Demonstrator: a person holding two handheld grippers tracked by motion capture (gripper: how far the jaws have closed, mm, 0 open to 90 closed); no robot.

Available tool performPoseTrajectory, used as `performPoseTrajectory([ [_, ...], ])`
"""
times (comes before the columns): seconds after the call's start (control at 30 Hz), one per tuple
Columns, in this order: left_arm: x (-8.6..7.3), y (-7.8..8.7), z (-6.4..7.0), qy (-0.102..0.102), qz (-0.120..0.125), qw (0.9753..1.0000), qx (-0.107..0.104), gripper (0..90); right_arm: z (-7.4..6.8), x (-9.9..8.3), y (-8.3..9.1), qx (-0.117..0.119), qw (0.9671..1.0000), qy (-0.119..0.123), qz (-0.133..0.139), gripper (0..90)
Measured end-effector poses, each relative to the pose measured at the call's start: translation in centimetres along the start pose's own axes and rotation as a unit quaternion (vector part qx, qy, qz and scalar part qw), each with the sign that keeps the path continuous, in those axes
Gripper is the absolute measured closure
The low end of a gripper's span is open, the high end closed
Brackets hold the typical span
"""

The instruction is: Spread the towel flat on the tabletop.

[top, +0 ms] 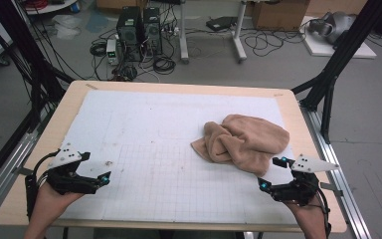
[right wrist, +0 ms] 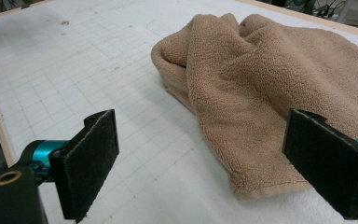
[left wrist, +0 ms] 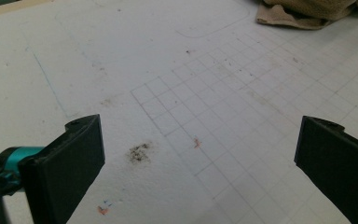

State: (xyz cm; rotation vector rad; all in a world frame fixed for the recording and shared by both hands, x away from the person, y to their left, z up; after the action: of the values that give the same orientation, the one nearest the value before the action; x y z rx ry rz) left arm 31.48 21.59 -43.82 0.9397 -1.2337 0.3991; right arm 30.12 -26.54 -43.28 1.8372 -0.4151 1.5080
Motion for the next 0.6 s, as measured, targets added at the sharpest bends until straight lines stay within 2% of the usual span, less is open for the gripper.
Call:
performPoseTrajectory([
  [0.6, -0.04, 0.14, -0.04, 0.001, 0.001, 1.0, 0.004, 1.9, 0.19, -0.03, -0.22, 0.001, 1.0, 0.0, -0.002, 9.8],
])
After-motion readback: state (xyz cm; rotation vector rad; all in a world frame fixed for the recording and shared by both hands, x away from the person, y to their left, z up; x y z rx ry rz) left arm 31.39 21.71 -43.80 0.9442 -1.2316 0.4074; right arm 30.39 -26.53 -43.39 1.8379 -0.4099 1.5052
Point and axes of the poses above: each handheld gripper's, and its own axes: y roughly backward along the jaws, x roughly out of its top, z roughly to its right, the point moved 10 cm from there along -y, roughly forward along the jaws, and after that the axes turned 10 degrees about z, right-handed, at the moved point
